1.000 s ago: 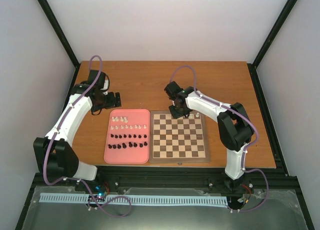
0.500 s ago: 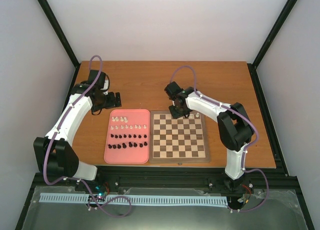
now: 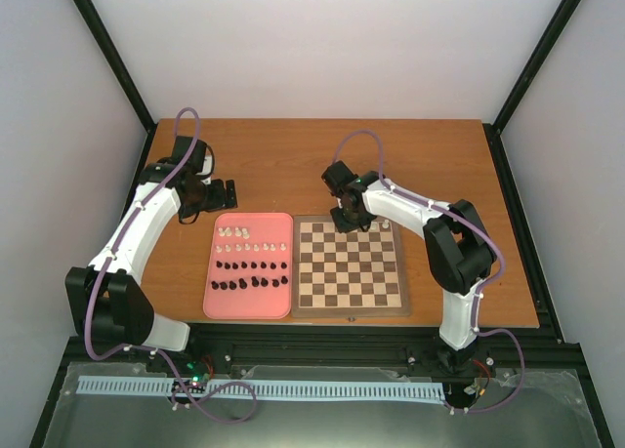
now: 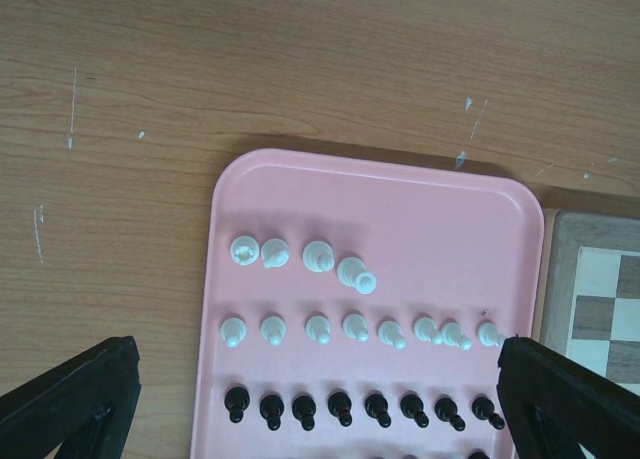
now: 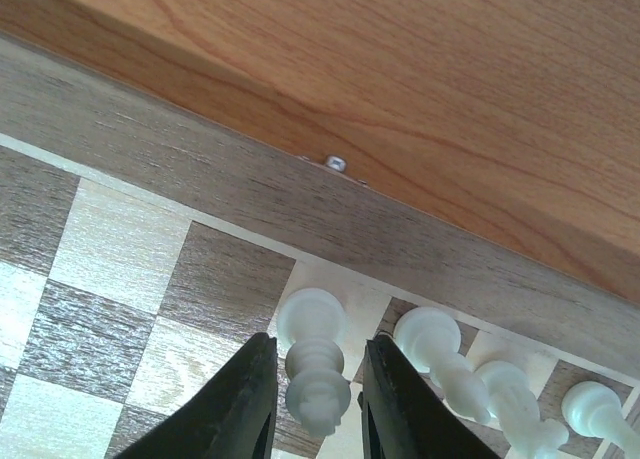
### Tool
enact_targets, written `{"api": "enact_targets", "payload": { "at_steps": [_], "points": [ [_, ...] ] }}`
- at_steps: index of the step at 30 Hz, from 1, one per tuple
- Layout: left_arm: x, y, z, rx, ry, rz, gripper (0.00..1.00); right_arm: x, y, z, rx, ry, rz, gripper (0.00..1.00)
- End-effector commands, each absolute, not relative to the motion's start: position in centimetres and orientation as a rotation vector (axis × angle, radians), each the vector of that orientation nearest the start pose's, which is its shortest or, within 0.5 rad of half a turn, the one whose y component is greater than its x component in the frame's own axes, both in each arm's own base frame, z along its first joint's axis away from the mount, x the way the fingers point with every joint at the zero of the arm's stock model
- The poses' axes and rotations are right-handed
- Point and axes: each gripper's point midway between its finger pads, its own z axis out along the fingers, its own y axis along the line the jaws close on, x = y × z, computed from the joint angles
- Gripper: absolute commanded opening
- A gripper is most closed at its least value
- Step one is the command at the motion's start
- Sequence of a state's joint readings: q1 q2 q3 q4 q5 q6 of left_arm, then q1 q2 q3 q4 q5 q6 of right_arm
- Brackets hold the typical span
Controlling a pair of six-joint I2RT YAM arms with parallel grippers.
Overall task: Set up the chess pieces on the board
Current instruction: Place the chess piece on the chessboard, then pick up the chess piece from the storage box.
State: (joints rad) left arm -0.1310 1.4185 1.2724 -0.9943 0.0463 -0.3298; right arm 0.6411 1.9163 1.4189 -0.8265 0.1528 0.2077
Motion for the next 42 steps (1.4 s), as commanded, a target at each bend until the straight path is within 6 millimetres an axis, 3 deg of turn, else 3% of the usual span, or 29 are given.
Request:
{"api": "enact_targets", "payload": {
  "at_steps": [1,14,20,24,31,37,42],
  "points": [
    [33.6,-5.2,18.5,-0.267,2.682,-0.215,1.0,34.8,22.3,7.5,-0.554,2.768,-0.036,0.27],
    [33.5,-5.3,18.4,-0.267,2.682,-0.223,1.0,35.0,22.3,9.5,-0.552,2.727,-0.017,0.31],
    [33.5,-5.3,18.5,-0.268,2.681,-0.224,1.0,35.4,24.5,11.9,-0.598,2.675,0.123,0.48],
    [33.6,-5.3,18.7,-0.268,2.675,-0.226,1.0,35.9,26.3,12.8,-0.637,2.663,0.161,0.53],
    [33.5,-5.3,18.9,-0.269,2.672,-0.223,1.0,35.3,33.4,14.0,-0.821,2.599,0.353,0.54],
    [33.5,-5.3,18.7,-0.27,2.676,-0.227,1.0,33.5,41.7,14.0,-1.037,2.499,0.507,0.54],
    [33.1,-4.3,18.0,-0.335,2.701,-0.149,1.0,32.8,46.3,13.0,-1.09,2.465,0.675,0.53]
  ]
}}
